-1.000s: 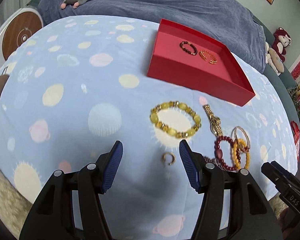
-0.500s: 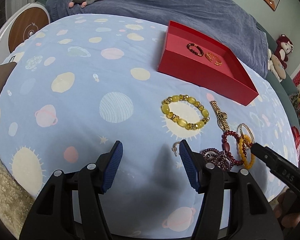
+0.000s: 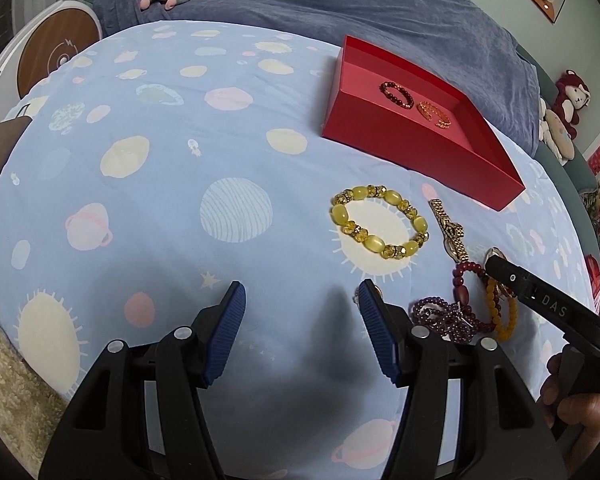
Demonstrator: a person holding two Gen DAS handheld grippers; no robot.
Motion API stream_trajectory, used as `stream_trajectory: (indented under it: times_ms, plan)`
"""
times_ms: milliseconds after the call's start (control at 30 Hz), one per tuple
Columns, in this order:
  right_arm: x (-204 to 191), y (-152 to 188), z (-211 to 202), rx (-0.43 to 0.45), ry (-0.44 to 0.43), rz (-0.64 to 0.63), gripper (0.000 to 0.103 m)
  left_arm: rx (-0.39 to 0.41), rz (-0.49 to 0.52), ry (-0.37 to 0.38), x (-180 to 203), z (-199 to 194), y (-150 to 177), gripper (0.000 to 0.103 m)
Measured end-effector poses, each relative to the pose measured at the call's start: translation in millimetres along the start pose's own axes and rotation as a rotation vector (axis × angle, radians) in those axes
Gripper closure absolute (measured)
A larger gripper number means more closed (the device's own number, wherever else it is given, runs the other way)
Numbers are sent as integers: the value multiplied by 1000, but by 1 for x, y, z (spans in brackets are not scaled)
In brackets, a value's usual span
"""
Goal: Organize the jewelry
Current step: 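Grasp the gold bangle with the right tool while the left tool grasps the yellow bead bracelet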
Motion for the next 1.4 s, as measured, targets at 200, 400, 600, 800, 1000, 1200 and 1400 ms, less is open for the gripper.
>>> stream_trajectory:
  times_ms: [200, 400, 600, 800, 1000, 1200, 1400]
  plan:
    - [10, 8, -20, 24, -13, 23, 46, 10, 3, 0, 5, 2, -12, 47]
    - [25, 25, -41, 21, -37, 70, 46, 23, 39, -12, 15, 12, -34, 47]
    - [32, 39, -45, 3, -43, 82, 46, 18, 68, -24, 24, 29, -48, 47]
    - [26, 38, -43, 2, -52, 67, 46, 2, 84, -39, 26, 46, -54, 62]
    - [21, 40, -42, 0, -53, 36, 46, 9, 156, -75, 29, 51, -57, 94]
    - [20, 36, -49, 16, -55, 33, 46, -7, 148, -54, 30, 43, -54, 94]
    - [24, 28, -67, 49, -69, 43, 46, 8, 105, 11, 38, 14, -56, 94]
Point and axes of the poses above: each gripper's, at about its wrist camera, not at the fingertips, and z roughly the way its jaws point, x to its right, y to its underside, the point moved 10 cm from there along z, roughly the way its jaws point, and after that the axes turned 8 degrees about z, right-handed, at the moved point
